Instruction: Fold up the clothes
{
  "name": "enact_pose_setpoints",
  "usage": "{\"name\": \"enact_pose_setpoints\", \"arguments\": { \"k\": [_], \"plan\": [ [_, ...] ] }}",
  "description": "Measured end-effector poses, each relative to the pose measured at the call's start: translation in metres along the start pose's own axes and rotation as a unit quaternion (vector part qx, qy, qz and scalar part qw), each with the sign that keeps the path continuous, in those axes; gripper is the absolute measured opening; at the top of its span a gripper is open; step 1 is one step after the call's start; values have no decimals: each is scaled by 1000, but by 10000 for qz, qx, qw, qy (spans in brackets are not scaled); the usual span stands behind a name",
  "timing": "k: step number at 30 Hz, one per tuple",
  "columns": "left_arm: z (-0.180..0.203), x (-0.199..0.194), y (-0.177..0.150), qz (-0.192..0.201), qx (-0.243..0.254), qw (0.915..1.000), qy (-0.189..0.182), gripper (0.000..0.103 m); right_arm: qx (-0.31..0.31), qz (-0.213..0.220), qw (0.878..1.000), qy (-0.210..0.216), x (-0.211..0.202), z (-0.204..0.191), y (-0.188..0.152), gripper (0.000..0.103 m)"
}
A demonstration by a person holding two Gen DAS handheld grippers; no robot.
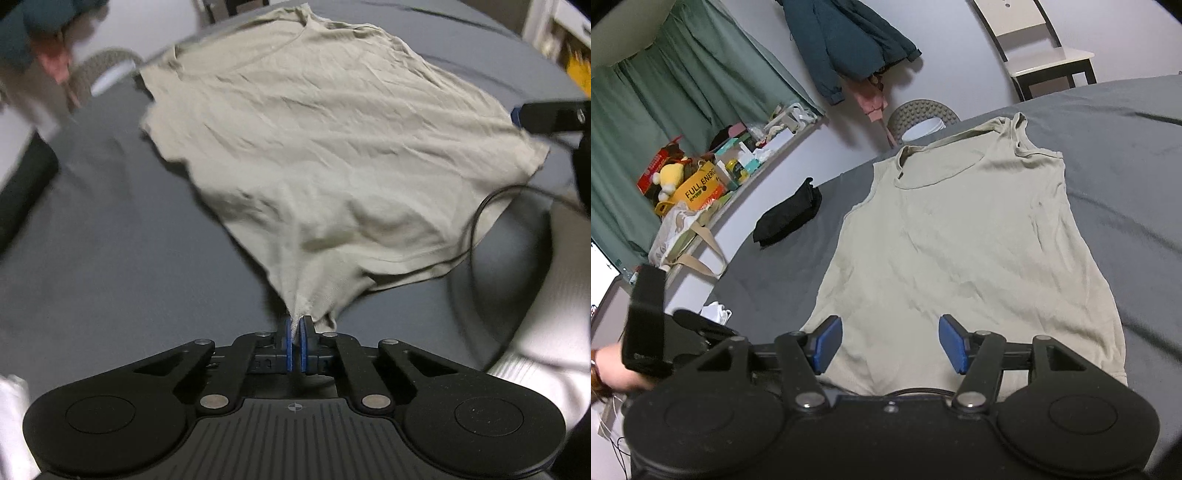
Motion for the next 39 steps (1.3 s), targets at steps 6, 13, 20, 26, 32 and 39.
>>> {"name": "enact_pose_setpoints", "arguments": {
  "k": [6, 13, 20, 26, 32, 39],
  "plan": [
    [13, -15, -5, -363, 862, 9951, 326, 4, -116, -76, 9999, -99, 2, -4, 0, 60],
    [14, 28, -5, -1406, 661, 9876, -230, 4, -107, -196, 9991, -365, 6, 0, -4, 61],
    [-43, -1, -2, -756, -486, 9847, -1491, 4, 104, -205, 9993, -298, 5, 9, -1, 62],
    [-107, 10, 23, 332, -2207, 9532, -2038, 4, 149, -254, 9991, -307, 7, 11, -2, 63],
    [-114, 50, 48, 828, -2986, 9196, -2414, 5, 197, -349, 9984, -398, 12, 14, -3, 64],
    [-98, 70, 50, 606, -3043, 9279, -2068, 2, 186, -482, 9977, -435, 18, 15, -5, 64]
  ]
}}
Point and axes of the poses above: each gripper's, at about its wrist camera, not at the fingertips, and x roughly the way its jaws point, z to its right, y to its top, the point moved 4 cm from there along x, roughly the way its jaws point, and after that the axes turned 13 degrees about -z, right-handed, at the moved point
